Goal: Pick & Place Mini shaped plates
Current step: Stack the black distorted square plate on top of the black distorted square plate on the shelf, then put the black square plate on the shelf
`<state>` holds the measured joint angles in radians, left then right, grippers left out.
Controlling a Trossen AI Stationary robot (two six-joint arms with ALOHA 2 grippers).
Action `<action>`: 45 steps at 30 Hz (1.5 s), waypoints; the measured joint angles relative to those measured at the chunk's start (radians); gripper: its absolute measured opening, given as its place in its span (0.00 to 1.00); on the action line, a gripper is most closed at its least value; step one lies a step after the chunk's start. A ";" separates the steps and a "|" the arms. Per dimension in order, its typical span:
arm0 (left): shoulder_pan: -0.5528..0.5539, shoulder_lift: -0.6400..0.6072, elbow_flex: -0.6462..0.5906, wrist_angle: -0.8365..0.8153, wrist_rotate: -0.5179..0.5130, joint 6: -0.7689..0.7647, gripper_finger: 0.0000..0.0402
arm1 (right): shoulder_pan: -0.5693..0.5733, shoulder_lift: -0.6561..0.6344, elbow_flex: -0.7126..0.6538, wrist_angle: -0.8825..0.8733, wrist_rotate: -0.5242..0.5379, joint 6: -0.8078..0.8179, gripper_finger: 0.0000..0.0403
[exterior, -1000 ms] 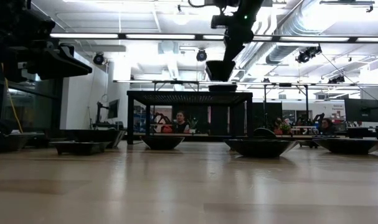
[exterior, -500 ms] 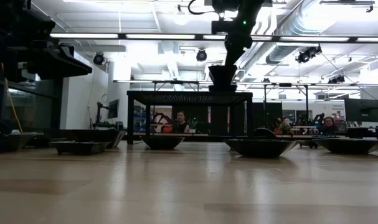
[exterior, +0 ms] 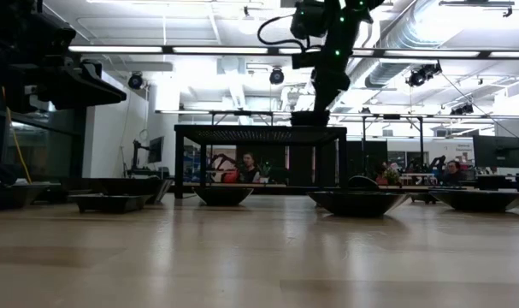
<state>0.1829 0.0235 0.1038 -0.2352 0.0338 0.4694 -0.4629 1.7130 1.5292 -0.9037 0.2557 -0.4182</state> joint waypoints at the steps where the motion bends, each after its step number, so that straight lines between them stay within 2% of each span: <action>1: 0.000 0.000 0.000 0.000 0.000 0.000 0.20 | 0.000 0.000 -0.005 0.007 0.005 -0.002 0.03; 13: 0.000 0.000 0.000 0.000 0.000 0.000 0.20 | 0.005 -0.001 -0.007 0.044 0.021 0.015 0.05; 28: 0.000 0.000 0.000 0.000 0.000 0.000 0.20 | 0.006 -0.002 -0.007 0.044 -0.008 0.044 0.29; 45: 0.000 0.000 0.000 0.000 0.000 0.000 0.20 | 0.007 -0.002 0.086 0.019 -0.026 0.056 0.38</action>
<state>0.1827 0.0234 0.1037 -0.2352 0.0338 0.4697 -0.4556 1.7111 1.6151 -0.8849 0.2299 -0.3621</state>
